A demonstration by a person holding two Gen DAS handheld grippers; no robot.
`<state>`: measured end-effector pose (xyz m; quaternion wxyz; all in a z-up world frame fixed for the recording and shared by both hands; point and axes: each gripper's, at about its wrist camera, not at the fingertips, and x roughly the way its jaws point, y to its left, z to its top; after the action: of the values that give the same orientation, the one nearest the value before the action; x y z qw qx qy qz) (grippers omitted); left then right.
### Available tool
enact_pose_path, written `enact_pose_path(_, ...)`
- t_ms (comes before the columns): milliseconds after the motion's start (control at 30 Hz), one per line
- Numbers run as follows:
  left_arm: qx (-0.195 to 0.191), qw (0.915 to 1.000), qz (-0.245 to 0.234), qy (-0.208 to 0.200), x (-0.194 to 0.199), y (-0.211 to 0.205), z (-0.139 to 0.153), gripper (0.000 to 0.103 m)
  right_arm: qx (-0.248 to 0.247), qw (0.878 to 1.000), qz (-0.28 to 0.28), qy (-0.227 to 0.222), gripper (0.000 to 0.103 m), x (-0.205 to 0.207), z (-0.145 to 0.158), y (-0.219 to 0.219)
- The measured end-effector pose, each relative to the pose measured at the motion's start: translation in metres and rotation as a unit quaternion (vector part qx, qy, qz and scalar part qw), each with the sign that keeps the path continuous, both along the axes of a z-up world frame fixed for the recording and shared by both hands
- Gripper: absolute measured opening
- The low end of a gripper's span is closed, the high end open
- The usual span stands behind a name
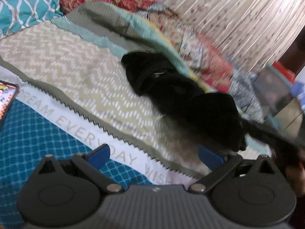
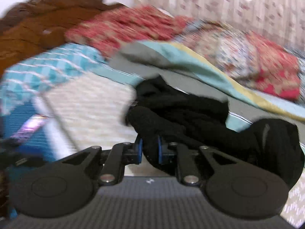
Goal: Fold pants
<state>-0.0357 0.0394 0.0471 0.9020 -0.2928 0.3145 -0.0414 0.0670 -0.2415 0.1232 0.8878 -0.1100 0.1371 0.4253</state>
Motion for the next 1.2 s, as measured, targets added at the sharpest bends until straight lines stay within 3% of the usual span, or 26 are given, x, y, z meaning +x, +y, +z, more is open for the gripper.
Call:
enact_pose_path(100, -0.012, 0.9997, 0.012, -0.018, -0.021, 0.015, 0.012, 0.103, 0.004, 0.998, 0.062, 0.004, 0.018, -0.05, -0.01, 0.014)
enact_pose_path(167, -0.011, 0.9996, 0.023, -0.014, -0.029, 0.023, 0.015, 0.103, -0.01, 0.997, 0.074, 0.03, 0.02, -0.058, -0.031, 0.03)
enact_pose_path(200, -0.011, 0.9995, 0.03, -0.007, -0.032, 0.026, 0.014, 0.103, -0.02, 0.996, 0.072, 0.055, 0.028, -0.059, -0.046, 0.036)
enact_pose_path(267, -0.012, 0.999, 0.041, 0.015, -0.035, 0.031, 0.011, 0.103, -0.032, 0.986, 0.066, 0.149, 0.038, -0.052, -0.076, 0.041)
enact_pose_path(333, -0.018, 0.9983, 0.045, 0.031, -0.038, 0.033, 0.007, 0.103, -0.023, 0.981, 0.064, 0.184, 0.038, -0.053, -0.089, 0.033)
enact_pose_path(467, -0.023, 0.9979, 0.025, 0.054, -0.027, 0.025, -0.009, 0.103, 0.007, 0.99, 0.021, 0.136, 0.04, -0.056, -0.071, -0.003)
enact_pose_path(567, -0.036, 0.9964, -0.004, 0.077, -0.008, 0.008, -0.025, 0.103, 0.049, 0.991, -0.068, 0.105, 0.04, -0.038, -0.053, -0.043)
enact_pose_path(633, -0.041, 0.9943, -0.027, 0.095, 0.008, -0.007, -0.036, 0.103, 0.046, 0.989, -0.125, 0.062, 0.043, -0.029, -0.045, -0.06)
enact_pose_path(700, -0.039, 0.9925, -0.044, 0.107, 0.018, -0.019, -0.046, 0.103, 0.004, 0.989, -0.147, -0.007, 0.053, -0.023, -0.043, -0.067)
enact_pose_path(800, -0.026, 0.9919, -0.052, 0.113, 0.025, -0.035, -0.052, 0.103, -0.099, 0.981, -0.134, -0.101, 0.065, -0.012, -0.054, -0.053)
enact_pose_path(933, -0.057, 0.9875, -0.066, 0.131, 0.03, -0.048, -0.058, 0.102, -0.207, 0.963, -0.073, -0.157, 0.071, 0.007, -0.084, -0.028)
enact_pose_path(967, -0.047, 0.9878, -0.063, 0.134, 0.032, -0.05, -0.058, 0.1, -0.226, 0.958, -0.066, -0.166, 0.069, 0.012, -0.091, -0.019)
enact_pose_path(1000, -0.036, 0.9879, -0.061, 0.137, 0.033, -0.053, -0.057, 0.09, -0.243, 0.953, -0.067, -0.167, 0.059, 0.021, -0.096, -0.012)
enact_pose_path(1033, -0.022, 0.988, -0.059, 0.141, 0.034, -0.056, -0.057, 0.08, -0.258, 0.949, -0.076, -0.165, 0.041, 0.028, -0.099, -0.01)
enact_pose_path(1067, -0.016, 0.9873, -0.058, 0.148, 0.035, -0.055, -0.057, 0.058, -0.266, 0.946, -0.09, -0.159, 0.024, 0.037, -0.1, -0.008)
enact_pose_path(1200, -0.04, 0.9854, -0.035, 0.162, 0.034, -0.038, -0.057, 0.033, -0.142, 0.963, -0.177, -0.149, 0.023, 0.051, -0.041, -0.051)
